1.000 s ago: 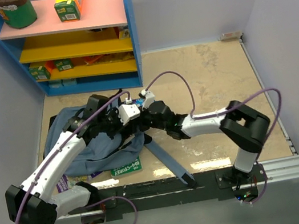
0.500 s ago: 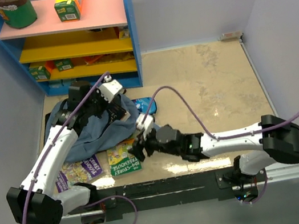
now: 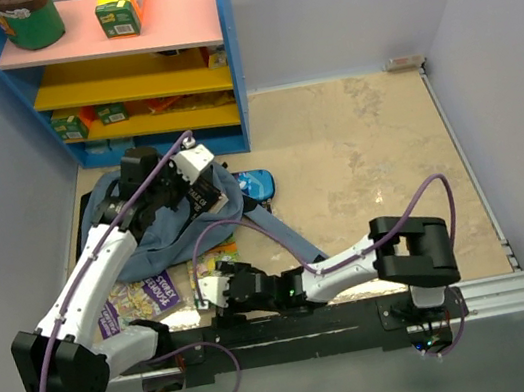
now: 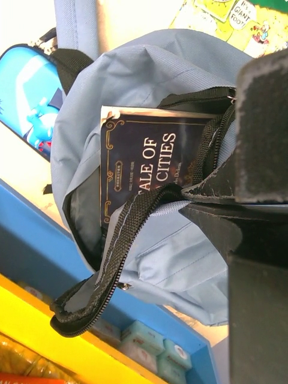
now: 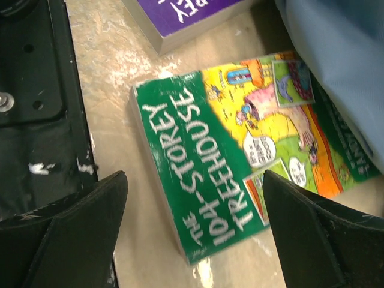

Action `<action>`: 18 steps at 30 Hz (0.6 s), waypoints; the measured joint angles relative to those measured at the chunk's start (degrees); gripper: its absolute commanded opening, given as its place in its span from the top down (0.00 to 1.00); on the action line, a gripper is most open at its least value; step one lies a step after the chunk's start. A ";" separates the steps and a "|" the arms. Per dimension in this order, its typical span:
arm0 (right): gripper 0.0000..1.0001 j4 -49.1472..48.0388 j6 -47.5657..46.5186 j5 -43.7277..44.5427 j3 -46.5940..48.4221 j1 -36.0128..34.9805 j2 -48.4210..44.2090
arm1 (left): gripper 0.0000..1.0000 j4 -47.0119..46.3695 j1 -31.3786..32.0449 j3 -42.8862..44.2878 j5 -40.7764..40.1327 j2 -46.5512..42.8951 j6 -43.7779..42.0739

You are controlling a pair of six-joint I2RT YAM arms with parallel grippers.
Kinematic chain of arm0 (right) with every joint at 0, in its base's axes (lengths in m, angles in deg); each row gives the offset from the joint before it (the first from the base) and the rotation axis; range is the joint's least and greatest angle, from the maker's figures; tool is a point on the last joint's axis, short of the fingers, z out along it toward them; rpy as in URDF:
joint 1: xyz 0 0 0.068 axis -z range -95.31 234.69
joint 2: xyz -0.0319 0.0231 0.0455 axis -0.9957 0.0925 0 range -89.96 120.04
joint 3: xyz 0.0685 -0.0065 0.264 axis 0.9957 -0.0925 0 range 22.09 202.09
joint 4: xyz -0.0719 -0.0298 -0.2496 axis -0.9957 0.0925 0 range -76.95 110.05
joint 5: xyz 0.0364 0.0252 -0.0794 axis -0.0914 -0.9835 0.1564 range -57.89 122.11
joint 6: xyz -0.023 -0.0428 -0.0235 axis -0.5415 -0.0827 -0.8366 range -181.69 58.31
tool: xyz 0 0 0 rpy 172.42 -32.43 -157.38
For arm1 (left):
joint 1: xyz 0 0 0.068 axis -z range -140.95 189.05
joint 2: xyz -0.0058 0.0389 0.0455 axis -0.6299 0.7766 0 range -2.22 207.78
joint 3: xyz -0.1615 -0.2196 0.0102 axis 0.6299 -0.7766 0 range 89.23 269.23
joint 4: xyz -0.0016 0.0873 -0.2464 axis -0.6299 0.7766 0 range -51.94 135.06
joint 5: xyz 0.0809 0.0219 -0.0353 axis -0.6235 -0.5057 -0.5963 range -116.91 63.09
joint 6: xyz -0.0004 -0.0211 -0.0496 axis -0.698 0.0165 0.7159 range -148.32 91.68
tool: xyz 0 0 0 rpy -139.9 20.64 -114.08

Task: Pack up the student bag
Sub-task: Pick up the book from the center of the board.

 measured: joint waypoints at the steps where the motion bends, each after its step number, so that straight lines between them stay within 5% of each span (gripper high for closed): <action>1: 0.03 -0.20 -0.90 0.20 0.90 -0.13 1.27 | 1.00 -0.11 0.00 -0.35 0.13 -0.28 0.00; 11: 0.03 -5.14 -5.90 1.68 7.30 -0.70 9.75 | 1.00 -0.70 -0.02 -1.77 1.68 -1.29 0.00; 18: 0.19 -5.62 -6.14 1.22 8.66 -0.74 13.00 | 1.00 -0.74 -0.04 -2.32 2.62 -1.64 -0.02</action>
